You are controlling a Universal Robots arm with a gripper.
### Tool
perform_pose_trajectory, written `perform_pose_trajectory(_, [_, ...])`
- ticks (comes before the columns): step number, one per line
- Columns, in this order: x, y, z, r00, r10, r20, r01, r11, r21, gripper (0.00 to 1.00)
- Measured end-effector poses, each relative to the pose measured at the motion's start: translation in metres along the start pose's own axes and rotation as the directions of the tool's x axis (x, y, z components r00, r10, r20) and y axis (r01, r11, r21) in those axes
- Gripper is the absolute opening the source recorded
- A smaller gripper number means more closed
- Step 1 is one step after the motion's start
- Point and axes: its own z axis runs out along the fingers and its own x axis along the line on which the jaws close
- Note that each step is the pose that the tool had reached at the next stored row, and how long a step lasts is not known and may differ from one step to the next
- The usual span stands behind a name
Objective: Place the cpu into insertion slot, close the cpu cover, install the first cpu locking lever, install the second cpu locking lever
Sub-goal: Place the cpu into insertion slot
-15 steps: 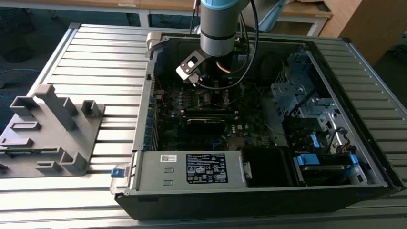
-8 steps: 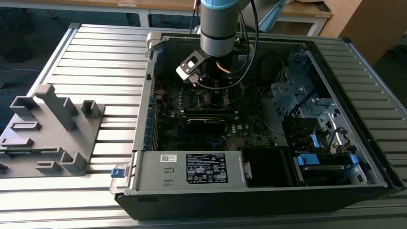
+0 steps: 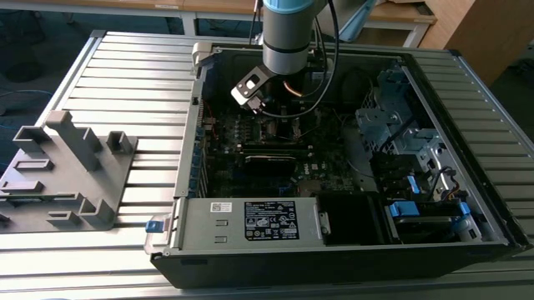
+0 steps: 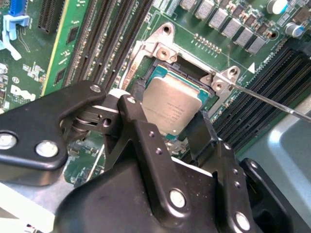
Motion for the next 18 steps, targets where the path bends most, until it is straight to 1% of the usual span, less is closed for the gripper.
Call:
perform_pose_trajectory(1, [-0.0001, -0.0001, -0.0002, 1.0000, 0.000, 0.0005, 0.000, 1.0000, 0.0003, 0.61])
perform_pose_trajectory(5, [-0.0002, 0.0000, -0.0012, 1.0000, 0.000, 0.0011, 0.000, 1.0000, 0.0007, 0.61])
perform_pose_trajectory(12, [-0.0001, 0.0006, -0.0121, 1.0000, 0.000, 0.0012, 0.000, 1.0000, 0.0007, 0.61])
perform_pose_trajectory(18, [-0.0001, 0.0007, -0.0124, 1.0000, 0.000, 0.0011, 0.000, 1.0000, 0.0006, 0.61])
